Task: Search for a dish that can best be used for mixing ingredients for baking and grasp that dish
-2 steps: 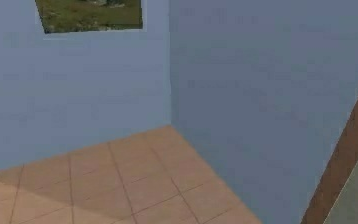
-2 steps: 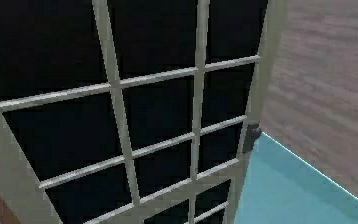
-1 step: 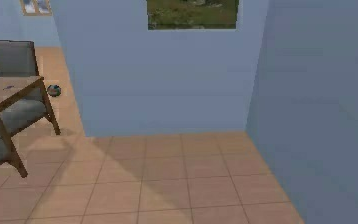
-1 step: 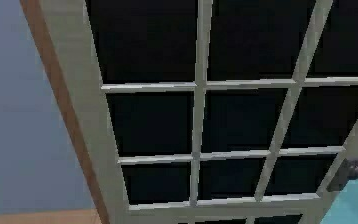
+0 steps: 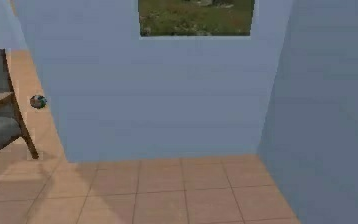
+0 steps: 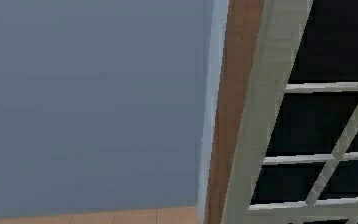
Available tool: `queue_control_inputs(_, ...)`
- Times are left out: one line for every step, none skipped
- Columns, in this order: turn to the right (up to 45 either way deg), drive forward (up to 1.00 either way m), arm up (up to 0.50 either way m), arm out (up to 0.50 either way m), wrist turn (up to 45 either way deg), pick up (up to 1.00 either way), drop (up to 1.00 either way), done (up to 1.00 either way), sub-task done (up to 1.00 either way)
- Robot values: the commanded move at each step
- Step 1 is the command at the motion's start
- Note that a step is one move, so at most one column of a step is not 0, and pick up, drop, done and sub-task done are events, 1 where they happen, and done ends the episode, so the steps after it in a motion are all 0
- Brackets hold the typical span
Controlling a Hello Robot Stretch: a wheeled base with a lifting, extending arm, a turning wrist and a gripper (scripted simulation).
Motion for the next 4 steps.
queue_control_inputs(-45.0,0.00,0.00,0.00,0.0,0.00,0.00,0.00,0.00)
queue_control_inputs(-36.0,0.00,0.00,0.00,0.0,0.00,0.00,0.00,0.00)
queue_control_inputs(0.0,1.00,0.00,0.00,0.0,0.00,0.00,0.00,0.00)
queue_control_inputs(-3.0,0.00,0.00,0.00,0.0,0.00,0.00,0.00,0.00)
